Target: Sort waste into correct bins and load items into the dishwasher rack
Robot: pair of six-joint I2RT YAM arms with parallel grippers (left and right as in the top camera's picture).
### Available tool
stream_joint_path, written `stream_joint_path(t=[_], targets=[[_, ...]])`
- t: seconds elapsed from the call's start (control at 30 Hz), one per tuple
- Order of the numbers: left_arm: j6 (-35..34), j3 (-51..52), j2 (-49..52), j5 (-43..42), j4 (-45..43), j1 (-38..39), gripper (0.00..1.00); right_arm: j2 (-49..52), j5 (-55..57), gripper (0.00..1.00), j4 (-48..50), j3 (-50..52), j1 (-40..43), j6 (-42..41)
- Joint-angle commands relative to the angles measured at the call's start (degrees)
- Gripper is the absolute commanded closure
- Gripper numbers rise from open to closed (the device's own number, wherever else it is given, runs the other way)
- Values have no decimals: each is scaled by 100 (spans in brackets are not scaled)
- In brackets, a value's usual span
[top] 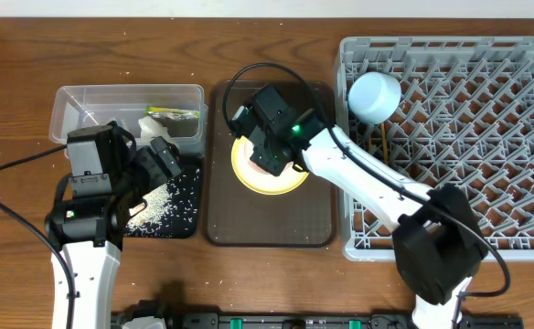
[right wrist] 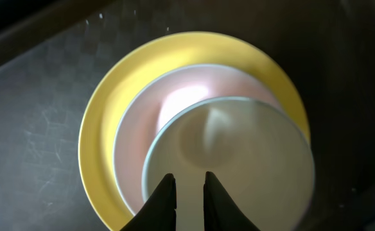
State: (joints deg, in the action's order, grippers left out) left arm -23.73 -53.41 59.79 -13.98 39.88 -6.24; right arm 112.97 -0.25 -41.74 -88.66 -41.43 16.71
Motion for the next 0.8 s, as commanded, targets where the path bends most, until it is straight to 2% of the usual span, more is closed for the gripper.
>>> stream_joint_path(t=[0.0, 0.37, 0.77], targets=[[72, -125, 7, 13, -2, -22, 4, 90, -20, 85, 37, 28, 11, -39], [72, -125, 7, 13, -2, -22, 4, 83, -22, 84, 273, -33, 22, -42], [72, -125, 7, 13, -2, -22, 4, -181, -20, 78, 326, -57, 17, -42]])
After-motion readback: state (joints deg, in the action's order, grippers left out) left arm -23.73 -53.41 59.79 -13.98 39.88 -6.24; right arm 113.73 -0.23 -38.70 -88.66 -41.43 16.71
